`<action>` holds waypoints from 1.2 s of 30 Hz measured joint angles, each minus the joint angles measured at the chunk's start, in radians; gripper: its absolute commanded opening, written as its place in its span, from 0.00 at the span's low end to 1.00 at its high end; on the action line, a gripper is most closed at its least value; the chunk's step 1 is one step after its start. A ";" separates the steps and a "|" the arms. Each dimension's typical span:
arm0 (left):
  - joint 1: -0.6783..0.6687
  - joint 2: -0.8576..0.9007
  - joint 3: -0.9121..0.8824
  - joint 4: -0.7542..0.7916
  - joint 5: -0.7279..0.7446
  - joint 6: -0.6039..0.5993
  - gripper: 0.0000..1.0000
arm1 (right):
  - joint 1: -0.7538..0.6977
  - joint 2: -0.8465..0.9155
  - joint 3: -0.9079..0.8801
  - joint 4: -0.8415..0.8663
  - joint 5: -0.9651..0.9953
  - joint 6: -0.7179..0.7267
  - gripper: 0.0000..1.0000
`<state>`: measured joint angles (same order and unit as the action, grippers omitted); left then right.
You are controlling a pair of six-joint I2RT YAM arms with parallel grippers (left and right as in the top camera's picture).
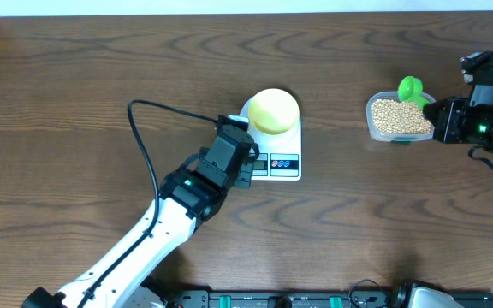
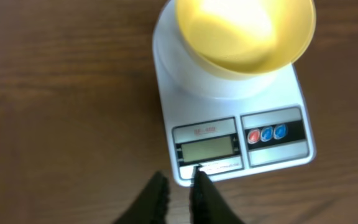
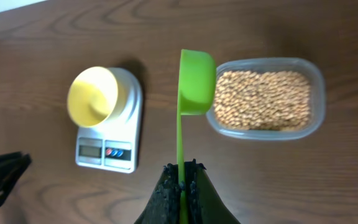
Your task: Scoop item into bowl and weigh 50g on scale
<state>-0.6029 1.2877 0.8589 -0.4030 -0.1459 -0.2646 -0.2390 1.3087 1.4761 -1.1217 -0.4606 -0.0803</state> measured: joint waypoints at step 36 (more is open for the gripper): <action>0.091 0.000 0.000 0.193 0.457 -0.105 0.07 | 0.000 0.000 0.000 0.116 0.121 0.023 0.02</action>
<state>-0.5121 1.2877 0.8589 -0.2096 0.3111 -0.3691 -0.2390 1.3087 1.4761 -1.0058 -0.3401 -0.0574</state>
